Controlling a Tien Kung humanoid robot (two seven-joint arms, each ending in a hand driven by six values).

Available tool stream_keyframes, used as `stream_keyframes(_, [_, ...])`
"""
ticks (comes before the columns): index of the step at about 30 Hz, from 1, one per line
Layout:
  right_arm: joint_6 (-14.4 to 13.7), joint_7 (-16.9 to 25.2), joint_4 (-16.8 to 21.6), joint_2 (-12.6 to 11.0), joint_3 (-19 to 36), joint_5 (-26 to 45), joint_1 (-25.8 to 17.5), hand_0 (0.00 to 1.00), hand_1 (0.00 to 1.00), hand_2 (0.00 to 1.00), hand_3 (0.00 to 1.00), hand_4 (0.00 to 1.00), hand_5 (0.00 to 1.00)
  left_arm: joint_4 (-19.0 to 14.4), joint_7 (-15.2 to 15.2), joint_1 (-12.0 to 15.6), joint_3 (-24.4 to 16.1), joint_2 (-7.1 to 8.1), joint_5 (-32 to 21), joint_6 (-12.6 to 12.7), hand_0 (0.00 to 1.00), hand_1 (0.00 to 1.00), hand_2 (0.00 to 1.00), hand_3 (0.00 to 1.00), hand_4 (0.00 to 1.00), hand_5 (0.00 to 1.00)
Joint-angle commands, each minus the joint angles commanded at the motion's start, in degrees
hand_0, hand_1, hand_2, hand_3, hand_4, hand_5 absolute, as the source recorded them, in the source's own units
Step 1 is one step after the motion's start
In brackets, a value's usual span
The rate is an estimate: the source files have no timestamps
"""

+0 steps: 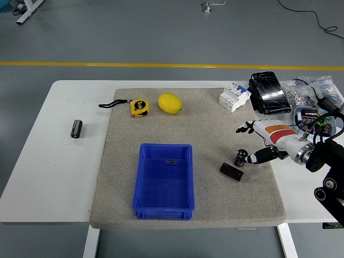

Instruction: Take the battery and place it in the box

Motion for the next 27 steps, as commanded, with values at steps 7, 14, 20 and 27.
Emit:
stream_keyframes(7, [-1.5,0.8,-1.4,0.2,-2.9,-0.1,1.5,0.581,0.604,0.657,0.638,0.998,0.225,-0.1,0.1,-0.1,0.0,0.02,0.2,-0.1,0.608,0.548,0.607,0.618,0.614,0.677])
stream_keyframes(14, [-2.9,1.8,-3.6,1.1,-4.3,0.6,2.0,0.564,0.582,0.63,0.562,0.998,0.188,-0.1,0.1,-0.2,0.0,0.05,0.0,0.0,0.61,0.547,0.606,0.619,0.614,0.677])
stream_keyframes(20, [-5.8,3.3,-6.2,2.5,-5.5,2.0,2.8,0.554,0.56,0.586,0.516,0.949,0.149,-0.1,0.2,-0.2,-0.1,0.04,0.4,-0.2,0.607,0.547,0.606,0.619,0.616,0.679])
stream_keyframes(27, [-6.8,3.9,-7.7,3.5,-6.7,2.8,3.5,0.546,0.556,0.577,0.51,0.943,0.151,-0.2,0.3,-0.2,-0.2,0.05,0.9,-0.3,0.61,0.547,0.606,0.619,0.615,0.677])
